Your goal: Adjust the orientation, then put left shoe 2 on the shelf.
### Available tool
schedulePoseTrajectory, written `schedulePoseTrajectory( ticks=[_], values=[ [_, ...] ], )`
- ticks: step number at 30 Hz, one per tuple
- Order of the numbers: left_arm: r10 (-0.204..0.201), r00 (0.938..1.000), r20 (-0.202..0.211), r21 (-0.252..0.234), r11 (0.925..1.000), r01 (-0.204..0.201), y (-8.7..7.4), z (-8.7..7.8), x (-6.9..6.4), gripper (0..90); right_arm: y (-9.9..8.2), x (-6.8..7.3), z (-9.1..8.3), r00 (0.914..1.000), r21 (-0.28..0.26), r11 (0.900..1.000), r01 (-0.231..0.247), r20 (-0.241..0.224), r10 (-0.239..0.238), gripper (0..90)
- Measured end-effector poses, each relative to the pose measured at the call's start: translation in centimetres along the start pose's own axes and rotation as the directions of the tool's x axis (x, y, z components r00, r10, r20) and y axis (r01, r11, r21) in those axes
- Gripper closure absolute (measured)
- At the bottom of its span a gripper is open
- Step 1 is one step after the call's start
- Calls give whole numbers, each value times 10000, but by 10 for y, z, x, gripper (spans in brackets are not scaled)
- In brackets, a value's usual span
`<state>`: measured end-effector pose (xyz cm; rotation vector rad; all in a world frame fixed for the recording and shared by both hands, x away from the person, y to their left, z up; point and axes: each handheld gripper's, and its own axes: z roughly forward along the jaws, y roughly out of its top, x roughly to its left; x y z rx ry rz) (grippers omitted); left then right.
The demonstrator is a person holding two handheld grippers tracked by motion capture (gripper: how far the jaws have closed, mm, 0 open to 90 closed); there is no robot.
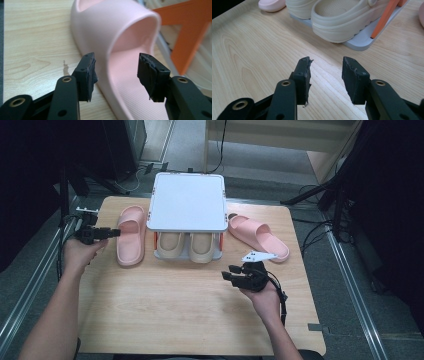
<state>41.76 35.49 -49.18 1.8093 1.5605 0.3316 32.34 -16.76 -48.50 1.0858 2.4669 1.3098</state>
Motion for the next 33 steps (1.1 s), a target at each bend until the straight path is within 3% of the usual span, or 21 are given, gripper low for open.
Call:
schedulePoseTrajectory(
  ticks=[4, 13, 19, 26, 29, 33],
  values=[
    [72, 9998, -208, 309, 9995, -65, -3, 13, 3, 499, -1, 1, 0, 10000, 55, 10000, 6, 13, -6, 588],
    [-20, 9984, -560, -23, 10000, 19, 2, 28, 4, 512, -8, 3, -3, 9999, 85, 9999, -56, 106, 55, 588],
    [6, 9977, -675, 148, 9999, 4, 3, 36, 6, 586, -11, 3, -6, 9997, 92, 9999, -139, 200, 137, 586],
    [-136, 9960, -886, 137, 9998, 149, 4, 33, 7, 709, -11, 4, -3, 9998, 115, 9998, -135, 138, 133, 584],
    [135, 9915, -1295, 244, 9996, -105, 4, 31, 6, 769, -11, 4, -3, 9999, 141, 9998, -115, 130, 113, 583],
    [111, 9921, -1253, 195, 9998, -87, 2, 29, 6, 795, -11, 4, -4, 9998, 113, 9998, -147, 129, 146, 582]
  ],
)
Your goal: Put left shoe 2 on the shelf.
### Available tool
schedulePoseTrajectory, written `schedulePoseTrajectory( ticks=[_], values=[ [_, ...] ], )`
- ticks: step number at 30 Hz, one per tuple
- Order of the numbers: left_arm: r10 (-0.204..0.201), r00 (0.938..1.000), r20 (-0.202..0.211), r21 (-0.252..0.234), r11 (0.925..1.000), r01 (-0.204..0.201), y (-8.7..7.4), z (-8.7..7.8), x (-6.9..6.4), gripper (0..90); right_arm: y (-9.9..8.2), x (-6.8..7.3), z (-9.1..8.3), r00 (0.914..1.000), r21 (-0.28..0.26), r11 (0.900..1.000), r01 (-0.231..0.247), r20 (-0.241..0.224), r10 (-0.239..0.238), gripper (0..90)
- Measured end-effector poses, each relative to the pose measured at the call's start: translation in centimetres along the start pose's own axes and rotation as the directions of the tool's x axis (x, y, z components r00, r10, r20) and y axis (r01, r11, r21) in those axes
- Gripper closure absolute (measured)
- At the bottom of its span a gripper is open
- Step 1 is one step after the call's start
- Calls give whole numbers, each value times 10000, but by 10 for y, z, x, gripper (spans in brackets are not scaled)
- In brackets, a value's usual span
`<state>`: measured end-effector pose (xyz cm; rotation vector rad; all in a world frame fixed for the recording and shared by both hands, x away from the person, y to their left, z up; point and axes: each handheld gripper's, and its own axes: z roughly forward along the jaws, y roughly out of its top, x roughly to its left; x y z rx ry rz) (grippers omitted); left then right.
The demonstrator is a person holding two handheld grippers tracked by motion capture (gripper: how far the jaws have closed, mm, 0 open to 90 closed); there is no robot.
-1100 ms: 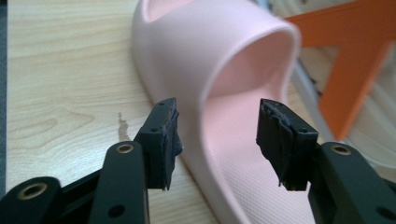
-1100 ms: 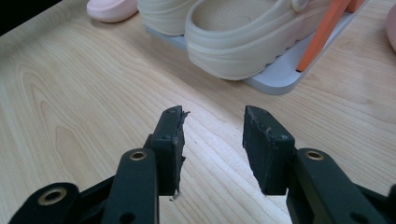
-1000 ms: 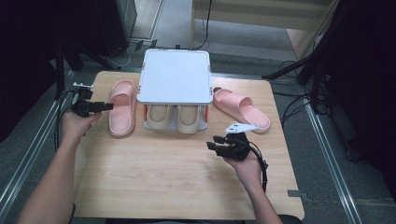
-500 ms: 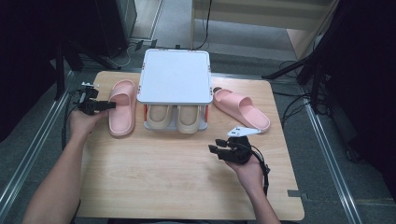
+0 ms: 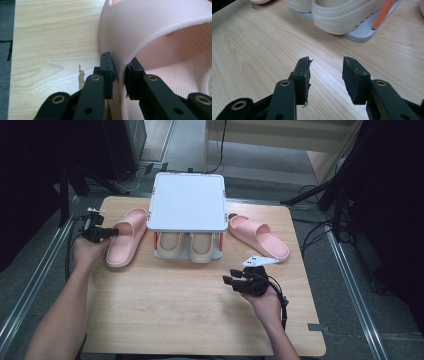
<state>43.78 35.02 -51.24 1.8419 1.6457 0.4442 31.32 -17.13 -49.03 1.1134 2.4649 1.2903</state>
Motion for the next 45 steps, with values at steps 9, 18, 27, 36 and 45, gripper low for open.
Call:
schedulePoseTrajectory(
  ticks=[9, 18, 27, 36, 45],
  values=[
    [-482, 9988, 36, 249, 9985, 481, 3, -6, 3, 824, 1, -2, -2, 10000, -141, 9999, -70, -17, 69, 582],
    [-804, 9967, -85, 356, 9961, 806, 16, -25, 5, 827, 4, 0, 0, 9997, -173, 9998, 55, -225, -59, 582],
    [-929, 9956, -140, 270, 9953, 932, 41, -49, 3, 826, 7, 2, 4, 9994, -132, 9998, 133, -329, -137, 577],
    [-954, 9952, -227, 145, 9953, 957, 71, -72, -14, 823, 9, 3, 8, 9987, -130, 9998, 177, -470, -183, 576],
    [-755, 9970, -151, -34, 9971, 755, 99, -93, -35, 822, 13, 5, 11, 9975, -115, 9994, 337, -624, -343, 578]
  ],
)
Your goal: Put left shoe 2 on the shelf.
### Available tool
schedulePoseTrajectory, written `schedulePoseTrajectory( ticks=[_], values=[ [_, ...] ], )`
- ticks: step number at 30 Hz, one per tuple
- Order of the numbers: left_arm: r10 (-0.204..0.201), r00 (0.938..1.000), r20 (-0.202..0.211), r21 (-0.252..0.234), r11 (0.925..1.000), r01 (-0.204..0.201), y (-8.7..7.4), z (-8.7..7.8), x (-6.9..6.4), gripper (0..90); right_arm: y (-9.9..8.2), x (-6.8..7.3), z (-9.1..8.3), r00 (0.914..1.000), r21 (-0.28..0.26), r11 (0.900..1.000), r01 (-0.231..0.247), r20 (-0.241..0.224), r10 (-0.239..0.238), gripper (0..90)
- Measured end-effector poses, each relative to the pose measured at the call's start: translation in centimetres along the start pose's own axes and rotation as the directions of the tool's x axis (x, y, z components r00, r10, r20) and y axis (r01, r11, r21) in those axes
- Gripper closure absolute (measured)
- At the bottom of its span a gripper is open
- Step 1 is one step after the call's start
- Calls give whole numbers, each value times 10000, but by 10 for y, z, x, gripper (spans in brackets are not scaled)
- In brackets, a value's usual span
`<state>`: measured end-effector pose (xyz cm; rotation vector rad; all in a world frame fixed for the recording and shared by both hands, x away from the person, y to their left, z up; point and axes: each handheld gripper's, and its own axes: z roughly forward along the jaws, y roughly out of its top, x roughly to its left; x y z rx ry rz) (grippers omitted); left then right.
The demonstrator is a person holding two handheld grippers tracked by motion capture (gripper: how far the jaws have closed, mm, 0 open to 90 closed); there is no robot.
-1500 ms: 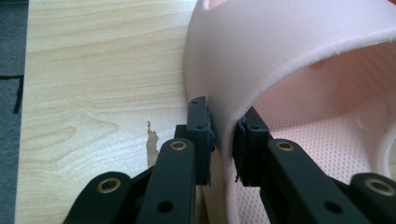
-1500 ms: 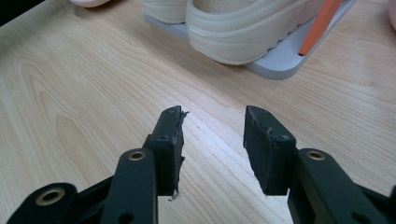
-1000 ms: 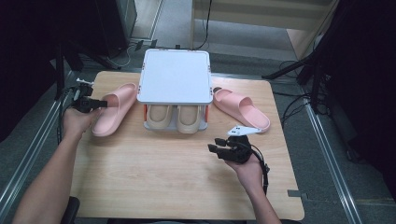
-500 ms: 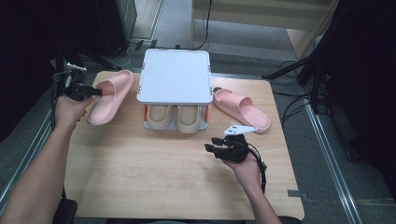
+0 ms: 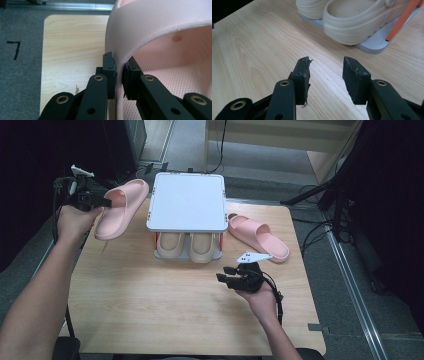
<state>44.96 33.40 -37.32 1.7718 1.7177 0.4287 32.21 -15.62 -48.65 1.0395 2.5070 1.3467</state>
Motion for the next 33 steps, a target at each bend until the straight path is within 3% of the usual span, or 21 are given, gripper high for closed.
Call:
schedulePoseTrajectory(
  ticks=[7, 13, 23, 33],
  values=[
    [126, 9999, 102, -187, 9997, -124, 20, -12, -19, 821, 3, 2, 4, 9998, 100, 9998, 146, -142, -145, 580],
    [641, 9977, 231, -406, 9972, -632, 38, -17, -44, 819, 7, 3, 7, 9994, 180, 9995, 252, -226, -248, 582],
    [860, 9958, 325, -283, 9960, -851, 58, 2, -87, 820, 10, 2, 7, 9990, 155, 9993, 352, -280, -348, 584],
    [1371, 9905, 148, -142, 9905, -1369, 63, 28, -124, 818, 10, 3, 7, 9985, 159, 9990, 416, -373, -410, 583]
  ],
)
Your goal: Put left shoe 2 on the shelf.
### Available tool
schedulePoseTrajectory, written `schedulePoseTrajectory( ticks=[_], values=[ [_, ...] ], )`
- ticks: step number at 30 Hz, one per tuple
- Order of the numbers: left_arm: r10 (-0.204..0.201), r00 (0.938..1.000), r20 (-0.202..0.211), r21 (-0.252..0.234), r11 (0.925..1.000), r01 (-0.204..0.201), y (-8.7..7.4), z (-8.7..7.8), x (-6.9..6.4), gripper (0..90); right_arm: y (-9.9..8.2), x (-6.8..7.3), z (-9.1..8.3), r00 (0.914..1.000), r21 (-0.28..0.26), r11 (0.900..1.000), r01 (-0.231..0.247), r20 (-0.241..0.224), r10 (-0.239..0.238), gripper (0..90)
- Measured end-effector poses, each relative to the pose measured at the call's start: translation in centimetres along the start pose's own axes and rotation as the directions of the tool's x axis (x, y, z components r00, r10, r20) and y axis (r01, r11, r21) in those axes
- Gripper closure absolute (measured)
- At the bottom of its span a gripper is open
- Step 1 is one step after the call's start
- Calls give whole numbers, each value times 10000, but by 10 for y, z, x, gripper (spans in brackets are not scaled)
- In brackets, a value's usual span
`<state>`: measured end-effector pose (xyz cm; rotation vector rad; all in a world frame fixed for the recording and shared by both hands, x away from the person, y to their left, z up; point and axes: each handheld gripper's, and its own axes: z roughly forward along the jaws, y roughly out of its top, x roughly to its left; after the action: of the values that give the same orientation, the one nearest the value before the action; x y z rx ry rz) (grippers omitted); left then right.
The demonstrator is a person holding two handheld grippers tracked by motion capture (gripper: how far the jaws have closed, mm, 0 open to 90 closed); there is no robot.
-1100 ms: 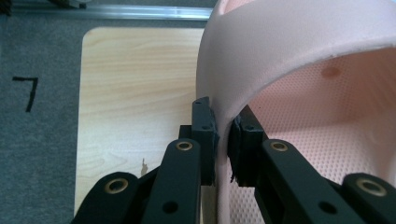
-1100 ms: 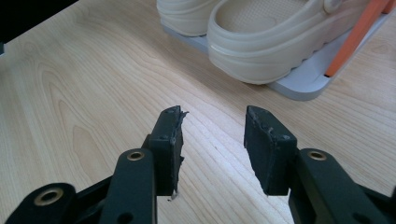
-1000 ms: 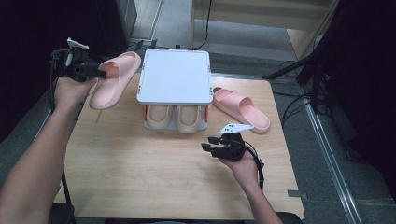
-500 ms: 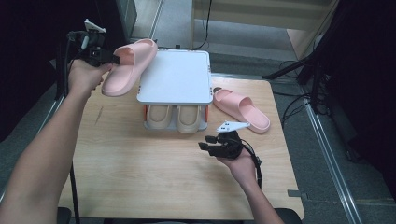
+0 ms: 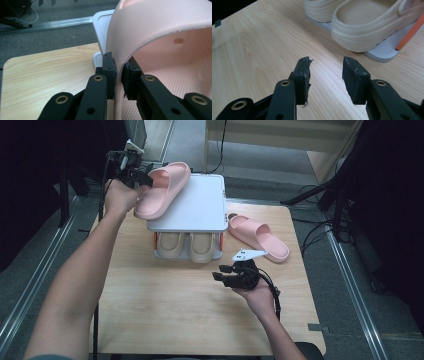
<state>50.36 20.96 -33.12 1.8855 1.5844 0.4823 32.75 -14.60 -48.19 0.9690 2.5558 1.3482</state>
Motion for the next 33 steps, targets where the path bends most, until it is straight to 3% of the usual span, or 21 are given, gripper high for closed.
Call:
schedulePoseTrajectory(
  ticks=[5, 7, 11, 14, 15, 26, 30, 33],
  values=[
    [307, 9995, -107, 180, 9994, -305, 0, 9, -10, 812, 0, 0, 2, 10000, 40, 10000, 48, -30, -48, 582],
    [247, 9997, -11, 189, 9995, -247, 0, 10, -12, 795, 0, 1, 2, 10000, 70, 9999, 73, -53, -73, 581],
    [577, 9983, 26, 439, 9974, -578, -1, 7, -16, 760, 0, 3, 4, 9999, 154, 9998, 137, -74, -136, 579],
    [265, 9988, 419, 638, 9975, -291, -1, 3, -16, 707, 1, 3, 4, 9999, 169, 9997, 155, -62, -154, 578],
    [391, 9984, 399, 657, 9970, -417, -1, 2, -16, 705, 1, 3, 4, 9999, 173, 9997, 144, -59, -143, 578],
    [761, 9961, 453, 582, 9952, -787, -7, -2, -19, 730, 1, 3, 5, 9999, 200, 9997, 132, -30, -132, 578],
    [940, 9935, 636, 308, 9949, -961, -8, -7, -17, 630, 1, 1, 3, 10000, 98, 9999, -71, 4, 71, 578],
    [886, 9925, 843, 29, 9960, -891, -9, -15, -14, 604, 1, -2, 2, 9997, 100, 9996, -257, 19, 256, 583]
  ],
)
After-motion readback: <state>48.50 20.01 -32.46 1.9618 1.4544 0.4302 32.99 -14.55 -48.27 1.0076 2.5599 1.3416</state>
